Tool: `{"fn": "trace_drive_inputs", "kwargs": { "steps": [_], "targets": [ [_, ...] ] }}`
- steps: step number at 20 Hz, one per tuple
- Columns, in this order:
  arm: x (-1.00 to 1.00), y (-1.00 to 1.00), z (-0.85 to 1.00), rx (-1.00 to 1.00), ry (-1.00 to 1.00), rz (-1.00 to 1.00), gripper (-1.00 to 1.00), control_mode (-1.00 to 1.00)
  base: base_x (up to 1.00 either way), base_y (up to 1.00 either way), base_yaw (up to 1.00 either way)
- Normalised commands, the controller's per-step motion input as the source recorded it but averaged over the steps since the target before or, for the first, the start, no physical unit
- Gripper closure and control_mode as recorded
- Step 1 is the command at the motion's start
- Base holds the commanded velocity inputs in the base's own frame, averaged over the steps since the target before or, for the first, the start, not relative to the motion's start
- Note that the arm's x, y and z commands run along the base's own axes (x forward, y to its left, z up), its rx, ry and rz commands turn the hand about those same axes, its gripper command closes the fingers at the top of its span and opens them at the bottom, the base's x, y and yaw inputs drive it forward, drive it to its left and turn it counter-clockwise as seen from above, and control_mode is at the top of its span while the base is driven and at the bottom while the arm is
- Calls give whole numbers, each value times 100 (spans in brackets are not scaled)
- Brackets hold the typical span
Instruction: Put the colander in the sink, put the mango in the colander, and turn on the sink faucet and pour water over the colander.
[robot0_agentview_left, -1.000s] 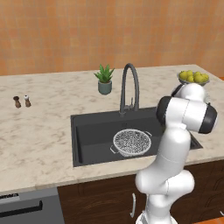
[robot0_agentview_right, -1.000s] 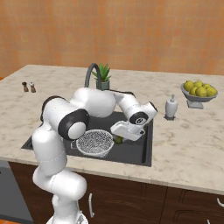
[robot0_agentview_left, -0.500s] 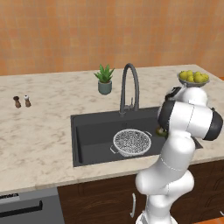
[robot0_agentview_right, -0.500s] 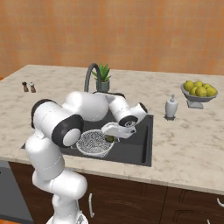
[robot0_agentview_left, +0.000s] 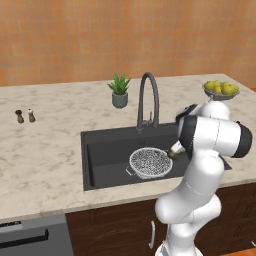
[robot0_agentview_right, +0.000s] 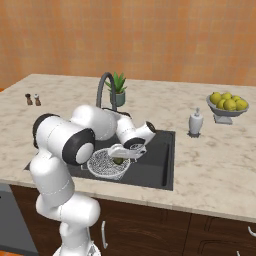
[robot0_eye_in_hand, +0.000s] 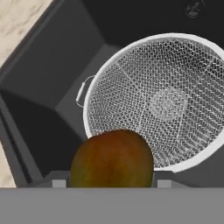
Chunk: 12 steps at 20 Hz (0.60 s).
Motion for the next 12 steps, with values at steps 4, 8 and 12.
{"fn": "trace_drive_inputs", "kwargs": {
  "steps": [4, 8, 12],
  "targets": [
    [10, -1, -46, -3, -6, -2, 100, -100, 0, 0, 0],
    [0, -1, -17, 0, -3, 0, 100, -100, 0, 0, 0],
    [1, 0, -11, 0, -3, 0, 100, -100, 0, 0, 0]
  ]
}}
